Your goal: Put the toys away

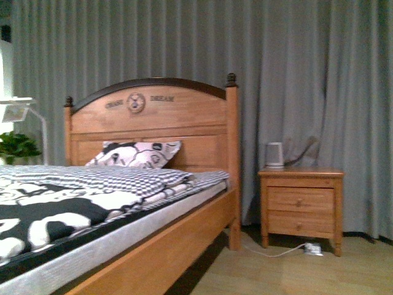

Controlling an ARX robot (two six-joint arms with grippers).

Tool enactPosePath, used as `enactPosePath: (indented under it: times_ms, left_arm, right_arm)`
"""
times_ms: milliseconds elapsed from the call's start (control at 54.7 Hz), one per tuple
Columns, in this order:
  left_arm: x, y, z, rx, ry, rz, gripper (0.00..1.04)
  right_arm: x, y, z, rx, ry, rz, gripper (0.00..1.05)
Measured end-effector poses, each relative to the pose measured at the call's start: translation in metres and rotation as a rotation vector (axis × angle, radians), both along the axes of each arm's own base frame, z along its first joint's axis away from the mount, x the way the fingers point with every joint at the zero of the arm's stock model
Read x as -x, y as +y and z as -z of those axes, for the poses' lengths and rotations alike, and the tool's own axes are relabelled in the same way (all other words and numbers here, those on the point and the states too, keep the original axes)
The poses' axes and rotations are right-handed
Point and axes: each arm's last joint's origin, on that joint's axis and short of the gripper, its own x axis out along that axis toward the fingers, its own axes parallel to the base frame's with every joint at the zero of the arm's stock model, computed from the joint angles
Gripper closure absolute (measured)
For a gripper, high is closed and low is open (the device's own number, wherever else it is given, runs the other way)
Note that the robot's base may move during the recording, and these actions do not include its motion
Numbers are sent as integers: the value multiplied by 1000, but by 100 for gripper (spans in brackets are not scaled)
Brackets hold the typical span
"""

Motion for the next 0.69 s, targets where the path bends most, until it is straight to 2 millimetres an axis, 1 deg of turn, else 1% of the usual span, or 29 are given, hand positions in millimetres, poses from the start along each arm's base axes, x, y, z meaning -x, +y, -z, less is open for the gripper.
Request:
enactPosePath:
  times_ms: [695]
  left_arm:
    - [0,0,0,0,-1,6,6]
  right_arm:
    - [0,0,0,1,0,12,98]
